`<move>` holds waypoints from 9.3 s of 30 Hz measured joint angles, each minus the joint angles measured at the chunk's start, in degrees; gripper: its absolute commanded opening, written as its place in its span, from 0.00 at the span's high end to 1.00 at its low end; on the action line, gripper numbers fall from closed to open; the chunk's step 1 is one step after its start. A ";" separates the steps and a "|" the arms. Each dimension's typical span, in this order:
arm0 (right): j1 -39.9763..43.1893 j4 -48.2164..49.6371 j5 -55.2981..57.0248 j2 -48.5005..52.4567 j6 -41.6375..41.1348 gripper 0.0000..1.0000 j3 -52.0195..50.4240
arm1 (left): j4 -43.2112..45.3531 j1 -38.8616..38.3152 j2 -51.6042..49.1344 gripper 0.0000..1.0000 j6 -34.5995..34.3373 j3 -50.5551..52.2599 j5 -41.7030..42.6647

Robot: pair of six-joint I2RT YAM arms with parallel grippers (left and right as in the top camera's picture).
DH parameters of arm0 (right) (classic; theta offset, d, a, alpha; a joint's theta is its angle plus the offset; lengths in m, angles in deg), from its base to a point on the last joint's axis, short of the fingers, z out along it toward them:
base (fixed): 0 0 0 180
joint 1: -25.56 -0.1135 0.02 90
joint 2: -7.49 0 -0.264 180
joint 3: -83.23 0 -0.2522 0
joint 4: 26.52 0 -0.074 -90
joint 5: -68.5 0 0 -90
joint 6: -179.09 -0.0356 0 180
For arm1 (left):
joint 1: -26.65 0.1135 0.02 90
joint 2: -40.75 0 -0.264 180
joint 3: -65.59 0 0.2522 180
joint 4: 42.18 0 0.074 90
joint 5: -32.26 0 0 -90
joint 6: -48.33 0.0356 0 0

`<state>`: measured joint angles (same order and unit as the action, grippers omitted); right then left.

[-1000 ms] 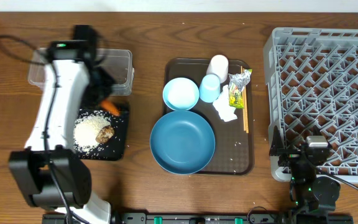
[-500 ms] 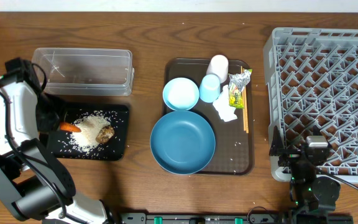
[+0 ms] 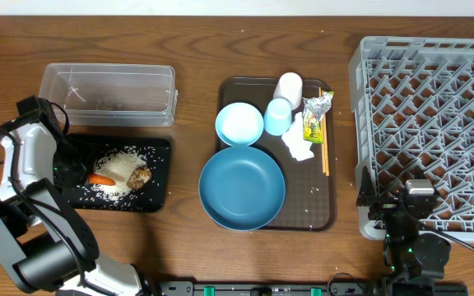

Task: Sort waste into correct bins and load items into the dishwasher rack
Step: 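Lower the carrot onto the black tray and open the left gripper, then move the left gripper back over the brown tray beside the blue plate, then reach the left gripper toward the white tissue near the snack wrapper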

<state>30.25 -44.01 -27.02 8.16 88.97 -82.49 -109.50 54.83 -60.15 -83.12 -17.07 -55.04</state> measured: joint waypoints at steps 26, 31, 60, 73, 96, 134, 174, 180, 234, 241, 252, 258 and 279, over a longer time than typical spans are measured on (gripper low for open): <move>0.00 -0.02 0.00 0.00 0.00 0.01 0.00 | 0.13 0.00 0.00 0.40 1.49 0.04 5.49; 0.00 -0.02 0.00 0.00 0.00 0.01 0.00 | 0.00 -0.57 0.09 0.31 4.90 0.04 10.23; 0.00 0.00 -0.02 0.00 0.00 0.01 0.00 | 1.42 -42.97 22.69 0.02 9.40 -0.61 14.10; 0.00 -0.02 -0.02 0.00 -0.02 0.01 0.00 | 2.05 -56.28 12.81 0.02 9.31 -0.61 14.10; 0.00 -0.02 -0.02 0.00 0.00 0.01 0.00 | -4.59 -54.84 12.85 0.02 6.71 -0.61 -4.15; 0.00 0.00 0.00 0.00 -0.02 0.01 0.00 | -3.56 -52.83 7.58 0.81 3.50 -0.09 -11.54; 0.00 -0.02 -0.02 0.00 0.00 0.01 0.00 | 0.07 -56.08 -0.15 0.93 3.52 0.72 -3.02; 0.00 -0.02 -0.02 0.00 -0.02 0.01 0.00 | 2.05 -56.17 -0.15 0.93 3.52 0.81 -0.44; 0.00 -0.02 -0.02 0.00 0.00 0.01 0.00 | 5.49 -64.35 6.01 0.09 23.78 -15.76 10.10; 0.00 -0.02 -0.02 0.00 -0.02 0.01 0.00 | -3.82 -64.65 -3.63 0.09 28.28 -27.45 11.23; 0.00 -0.02 0.00 0.00 -0.02 0.01 0.00 | 5.97 -69.02 -11.06 0.09 31.32 -31.67 12.66; 0.00 0.00 -0.02 0.00 0.00 0.01 0.00 | 10.38 -69.79 -11.80 0.09 31.17 -31.76 13.05; 0.00 -0.02 -0.02 0.00 -0.02 0.01 0.00 | 14.23 -71.49 -18.18 0.09 30.75 -32.06 13.29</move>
<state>30.25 -44.03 -27.05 8.16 88.95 -82.49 -95.27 -16.66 -78.33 -52.37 -49.14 -41.75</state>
